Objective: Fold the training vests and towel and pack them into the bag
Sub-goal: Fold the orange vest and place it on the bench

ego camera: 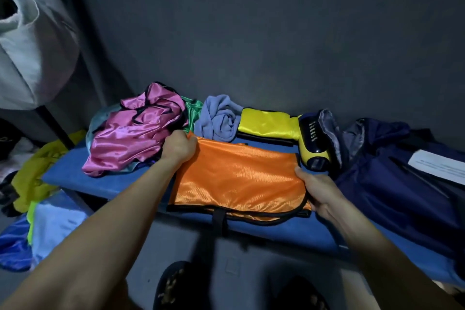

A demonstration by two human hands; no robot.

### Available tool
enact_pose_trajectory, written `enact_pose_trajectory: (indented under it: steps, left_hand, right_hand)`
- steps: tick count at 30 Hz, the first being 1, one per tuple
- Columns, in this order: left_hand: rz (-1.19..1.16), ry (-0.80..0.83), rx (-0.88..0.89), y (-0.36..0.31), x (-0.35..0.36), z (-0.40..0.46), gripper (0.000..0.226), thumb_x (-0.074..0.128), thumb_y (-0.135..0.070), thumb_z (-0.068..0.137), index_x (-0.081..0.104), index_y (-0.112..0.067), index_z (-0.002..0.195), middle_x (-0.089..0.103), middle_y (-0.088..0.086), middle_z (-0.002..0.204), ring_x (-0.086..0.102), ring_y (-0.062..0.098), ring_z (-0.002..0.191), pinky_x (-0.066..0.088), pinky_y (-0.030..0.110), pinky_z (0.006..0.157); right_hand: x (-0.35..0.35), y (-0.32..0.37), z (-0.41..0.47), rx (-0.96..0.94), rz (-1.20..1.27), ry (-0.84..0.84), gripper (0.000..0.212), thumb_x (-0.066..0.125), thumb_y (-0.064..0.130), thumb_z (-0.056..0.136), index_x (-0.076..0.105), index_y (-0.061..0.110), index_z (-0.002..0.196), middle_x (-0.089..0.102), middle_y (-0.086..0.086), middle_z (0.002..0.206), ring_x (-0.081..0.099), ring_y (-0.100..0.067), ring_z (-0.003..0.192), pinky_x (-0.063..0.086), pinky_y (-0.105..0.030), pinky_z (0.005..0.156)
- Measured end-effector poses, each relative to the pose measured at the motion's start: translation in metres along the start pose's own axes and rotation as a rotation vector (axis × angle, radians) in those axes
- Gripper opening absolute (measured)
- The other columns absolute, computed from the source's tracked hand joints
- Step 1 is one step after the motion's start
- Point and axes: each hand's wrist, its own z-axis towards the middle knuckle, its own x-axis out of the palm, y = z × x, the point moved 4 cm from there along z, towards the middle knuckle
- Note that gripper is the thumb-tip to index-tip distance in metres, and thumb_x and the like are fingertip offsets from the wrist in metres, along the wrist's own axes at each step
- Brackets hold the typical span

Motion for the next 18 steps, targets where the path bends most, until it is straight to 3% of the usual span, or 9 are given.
enact_pose_trajectory:
  steps: [4, 6, 8, 10, 12, 15, 18]
  left_hand:
    - [-0.011, -0.015, 0.028, -0.003, -0.004, 0.004, 0.029, 0.055, -0.033, 0.103, 0.061, -0.004, 0.104, 0.066, 0.022, 0.112, 0.06, 0.043, 0.111, 0.042, 0.039, 0.084]
    - [0.004, 0.036, 0.033, -0.001, -0.004, 0.003, 0.035, 0.055, -0.038, 0.103, 0.059, -0.005, 0.114, 0.065, 0.021, 0.119, 0.06, 0.041, 0.113, 0.041, 0.038, 0.085]
    - [0.001, 0.141, 0.038, 0.002, -0.007, 0.001, 0.047, 0.062, -0.045, 0.098, 0.055, -0.008, 0.127, 0.063, 0.016, 0.127, 0.059, 0.036, 0.116, 0.043, 0.037, 0.088]
    - [0.015, 0.275, 0.05, 0.004, -0.012, -0.007, 0.067, 0.074, -0.044, 0.09, 0.045, -0.013, 0.142, 0.06, 0.01, 0.134, 0.058, 0.031, 0.121, 0.048, 0.039, 0.098]
    - [0.06, 0.359, 0.073, 0.006, -0.014, -0.019, 0.082, 0.078, -0.034, 0.089, 0.031, -0.017, 0.154, 0.056, 0.008, 0.141, 0.055, 0.03, 0.127, 0.045, 0.041, 0.106]
    - [0.097, 0.215, 0.191, 0.005, -0.021, -0.031, 0.088, 0.077, -0.024, 0.09, 0.023, -0.02, 0.159, 0.055, 0.014, 0.145, 0.056, 0.034, 0.129, 0.043, 0.041, 0.107]
    - [0.077, 0.044, 0.294, 0.001, -0.027, -0.037, 0.081, 0.076, -0.021, 0.091, 0.029, -0.019, 0.156, 0.058, 0.016, 0.14, 0.058, 0.037, 0.124, 0.044, 0.042, 0.102]
  right_hand:
    - [0.002, -0.001, 0.001, -0.039, -0.029, 0.062, 0.03, 0.078, 0.04, 0.089, 0.069, 0.011, 0.094, 0.071, -0.012, 0.084, 0.068, -0.027, 0.075, 0.051, -0.035, 0.067]
    - [0.003, -0.001, -0.002, -0.064, -0.066, 0.086, 0.023, 0.079, 0.028, 0.089, 0.063, 0.011, 0.089, 0.069, -0.013, 0.077, 0.066, -0.026, 0.066, 0.05, -0.029, 0.058]
    - [0.001, -0.001, -0.004, -0.115, -0.171, 0.032, 0.02, 0.074, 0.021, 0.093, 0.059, 0.009, 0.087, 0.067, -0.012, 0.077, 0.064, -0.026, 0.065, 0.05, -0.033, 0.054]
    - [-0.001, -0.004, -0.003, -0.157, -0.27, -0.055, 0.017, 0.067, 0.022, 0.099, 0.059, 0.007, 0.103, 0.068, -0.015, 0.093, 0.062, -0.025, 0.064, 0.051, -0.031, 0.046]
    - [0.001, -0.005, -0.003, -0.193, -0.261, -0.088, 0.023, 0.061, 0.023, 0.102, 0.053, 0.011, 0.12, 0.064, -0.018, 0.108, 0.058, -0.021, 0.052, 0.043, -0.024, 0.038]
    - [0.003, -0.003, -0.005, -0.215, -0.185, -0.102, 0.032, 0.06, 0.023, 0.103, 0.049, 0.016, 0.131, 0.063, -0.017, 0.112, 0.055, -0.015, 0.043, 0.043, -0.023, 0.038]
    - [0.004, 0.001, -0.009, -0.261, -0.113, -0.068, 0.039, 0.06, 0.016, 0.103, 0.048, 0.016, 0.139, 0.064, -0.014, 0.092, 0.053, -0.014, 0.043, 0.042, -0.024, 0.038]
